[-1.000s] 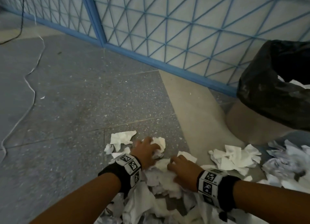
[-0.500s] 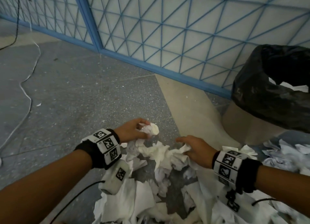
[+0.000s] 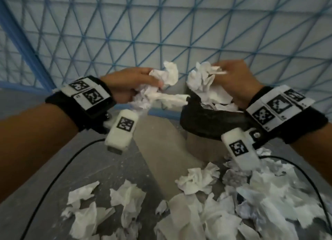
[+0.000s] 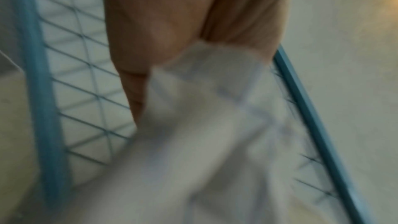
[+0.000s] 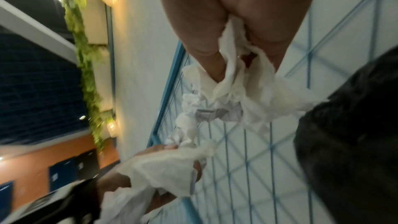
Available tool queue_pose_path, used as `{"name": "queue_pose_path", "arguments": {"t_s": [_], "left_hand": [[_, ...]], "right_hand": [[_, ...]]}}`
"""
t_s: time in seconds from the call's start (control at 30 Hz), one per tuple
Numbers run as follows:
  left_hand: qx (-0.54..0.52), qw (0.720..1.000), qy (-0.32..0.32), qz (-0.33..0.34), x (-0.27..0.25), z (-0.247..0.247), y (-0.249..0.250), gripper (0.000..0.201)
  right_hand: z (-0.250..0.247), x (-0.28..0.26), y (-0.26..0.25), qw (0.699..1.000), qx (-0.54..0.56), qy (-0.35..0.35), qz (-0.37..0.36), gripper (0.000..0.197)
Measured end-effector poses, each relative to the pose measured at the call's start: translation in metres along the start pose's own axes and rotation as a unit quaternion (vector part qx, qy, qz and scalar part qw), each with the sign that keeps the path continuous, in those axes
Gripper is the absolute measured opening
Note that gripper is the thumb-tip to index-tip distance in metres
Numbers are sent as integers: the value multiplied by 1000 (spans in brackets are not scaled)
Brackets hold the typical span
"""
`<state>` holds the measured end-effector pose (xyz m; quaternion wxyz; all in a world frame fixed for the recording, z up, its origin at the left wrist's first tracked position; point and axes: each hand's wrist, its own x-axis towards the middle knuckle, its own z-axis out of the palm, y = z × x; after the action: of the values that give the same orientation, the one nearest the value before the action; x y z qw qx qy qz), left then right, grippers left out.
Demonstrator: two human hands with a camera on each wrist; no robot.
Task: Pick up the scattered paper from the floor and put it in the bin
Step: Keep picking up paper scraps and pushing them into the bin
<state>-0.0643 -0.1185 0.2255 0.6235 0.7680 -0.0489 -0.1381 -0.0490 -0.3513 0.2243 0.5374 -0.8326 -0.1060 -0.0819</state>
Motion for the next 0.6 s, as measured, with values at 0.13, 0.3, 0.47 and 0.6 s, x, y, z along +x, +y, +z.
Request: {"name": "queue_pose_path", "arguments": {"t_s": [0.13, 0.3, 0.47, 0.6], "left_hand": [[-106, 989, 60, 88, 50, 66, 42, 19], [14, 959, 249, 133, 111, 140, 24, 35], [164, 982, 36, 82, 126, 170, -2, 51], [223, 968, -51, 100, 117, 145, 5, 52]], "right_hand": [[-45, 28, 21, 987, -37, 146, 48, 8], [-57, 37, 52, 969, -145, 174, 95, 40], [-50, 38, 66, 974, 11, 135, 183, 43], [-46, 38, 65, 984, -46, 113, 134, 31]]}}
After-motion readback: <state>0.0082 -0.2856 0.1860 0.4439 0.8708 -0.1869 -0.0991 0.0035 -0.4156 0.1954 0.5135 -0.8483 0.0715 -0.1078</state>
